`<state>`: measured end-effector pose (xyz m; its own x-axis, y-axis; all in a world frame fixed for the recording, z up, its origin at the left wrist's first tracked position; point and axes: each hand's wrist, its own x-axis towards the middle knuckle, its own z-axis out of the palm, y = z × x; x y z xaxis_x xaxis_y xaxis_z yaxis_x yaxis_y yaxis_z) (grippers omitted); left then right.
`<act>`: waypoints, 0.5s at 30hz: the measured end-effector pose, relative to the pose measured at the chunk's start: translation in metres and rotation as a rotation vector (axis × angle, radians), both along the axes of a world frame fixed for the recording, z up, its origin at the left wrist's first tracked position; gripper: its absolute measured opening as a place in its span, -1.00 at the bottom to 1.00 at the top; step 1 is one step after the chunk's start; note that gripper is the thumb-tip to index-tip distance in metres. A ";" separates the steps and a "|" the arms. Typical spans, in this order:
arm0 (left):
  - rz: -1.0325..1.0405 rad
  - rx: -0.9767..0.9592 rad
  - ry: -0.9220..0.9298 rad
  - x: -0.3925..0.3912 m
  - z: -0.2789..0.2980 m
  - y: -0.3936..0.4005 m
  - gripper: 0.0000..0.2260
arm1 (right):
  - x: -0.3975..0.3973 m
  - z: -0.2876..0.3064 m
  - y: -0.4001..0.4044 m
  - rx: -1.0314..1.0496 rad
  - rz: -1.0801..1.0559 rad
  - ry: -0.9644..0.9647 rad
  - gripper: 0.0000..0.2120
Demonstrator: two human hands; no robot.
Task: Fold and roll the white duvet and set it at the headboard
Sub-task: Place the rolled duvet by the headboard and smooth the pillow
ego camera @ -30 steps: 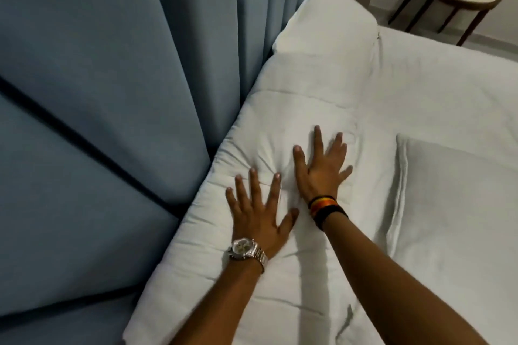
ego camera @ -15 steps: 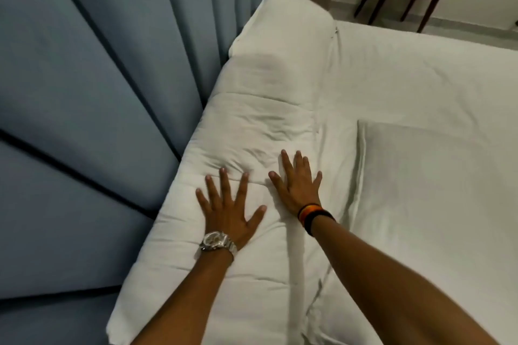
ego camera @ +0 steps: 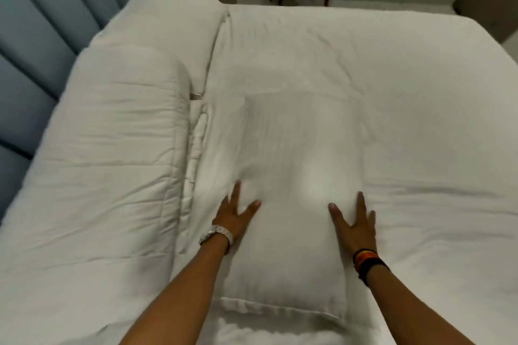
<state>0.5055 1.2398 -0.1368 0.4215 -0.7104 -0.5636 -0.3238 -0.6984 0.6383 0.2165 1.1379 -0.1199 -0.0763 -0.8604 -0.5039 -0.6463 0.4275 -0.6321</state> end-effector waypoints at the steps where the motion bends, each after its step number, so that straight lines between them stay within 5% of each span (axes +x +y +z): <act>1: 0.092 -0.021 0.059 -0.011 -0.001 -0.004 -0.09 | -0.014 -0.005 -0.007 0.041 -0.004 -0.072 -0.02; 7: 0.286 -0.205 0.086 -0.038 0.047 -0.021 -0.11 | -0.024 -0.006 -0.024 -0.036 -0.117 -0.332 -0.06; 15: 0.189 -0.567 -0.285 -0.012 0.209 -0.044 -0.28 | 0.049 0.091 -0.024 -0.279 -0.208 -0.593 -0.17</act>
